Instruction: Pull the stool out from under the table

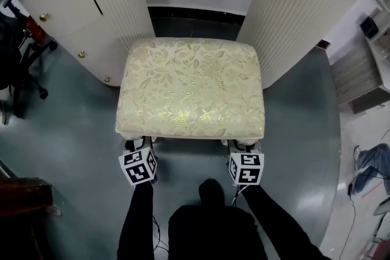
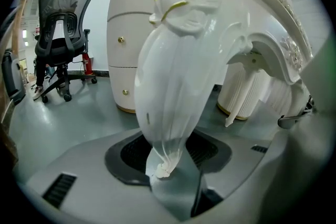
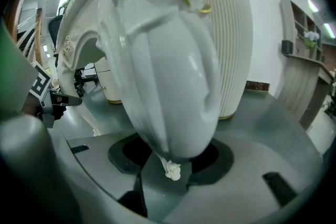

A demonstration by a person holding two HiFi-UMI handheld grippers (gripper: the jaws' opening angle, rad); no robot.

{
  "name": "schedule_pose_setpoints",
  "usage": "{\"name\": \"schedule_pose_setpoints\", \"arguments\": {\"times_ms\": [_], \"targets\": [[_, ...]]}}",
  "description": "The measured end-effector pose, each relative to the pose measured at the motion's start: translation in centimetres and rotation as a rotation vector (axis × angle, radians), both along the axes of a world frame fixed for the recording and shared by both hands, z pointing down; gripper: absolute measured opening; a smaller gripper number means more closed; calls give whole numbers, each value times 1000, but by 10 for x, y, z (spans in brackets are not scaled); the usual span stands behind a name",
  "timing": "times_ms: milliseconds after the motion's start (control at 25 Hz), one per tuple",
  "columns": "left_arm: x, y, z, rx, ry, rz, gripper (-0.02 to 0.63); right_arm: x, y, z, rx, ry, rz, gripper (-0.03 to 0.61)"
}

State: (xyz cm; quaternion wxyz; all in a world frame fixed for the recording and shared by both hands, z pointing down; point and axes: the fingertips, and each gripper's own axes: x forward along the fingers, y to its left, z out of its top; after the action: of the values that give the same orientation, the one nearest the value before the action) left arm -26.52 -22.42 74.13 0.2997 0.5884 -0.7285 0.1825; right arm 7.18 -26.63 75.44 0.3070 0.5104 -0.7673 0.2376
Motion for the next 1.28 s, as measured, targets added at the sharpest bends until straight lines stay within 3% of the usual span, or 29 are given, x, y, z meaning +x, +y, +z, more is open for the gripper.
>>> {"name": "schedule_pose_setpoints", "arguments": {"times_ms": [360, 600, 840, 1080, 1280], "targets": [[8, 31, 8, -151, 66, -70, 209, 7, 18, -1, -172, 27, 25, 187], [31, 64, 5, -264, 96, -43, 209, 11, 27, -5, -294, 24, 78, 195], [52, 75, -22, -320, 124, -6, 209, 15, 41, -19, -401, 24, 115, 206], [66, 75, -60, -354, 152, 20, 207, 7, 76, -51, -474, 46, 28, 202], [76, 67, -102, -355, 188, 33, 201, 3, 83, -88, -493, 64, -8, 100]]}}
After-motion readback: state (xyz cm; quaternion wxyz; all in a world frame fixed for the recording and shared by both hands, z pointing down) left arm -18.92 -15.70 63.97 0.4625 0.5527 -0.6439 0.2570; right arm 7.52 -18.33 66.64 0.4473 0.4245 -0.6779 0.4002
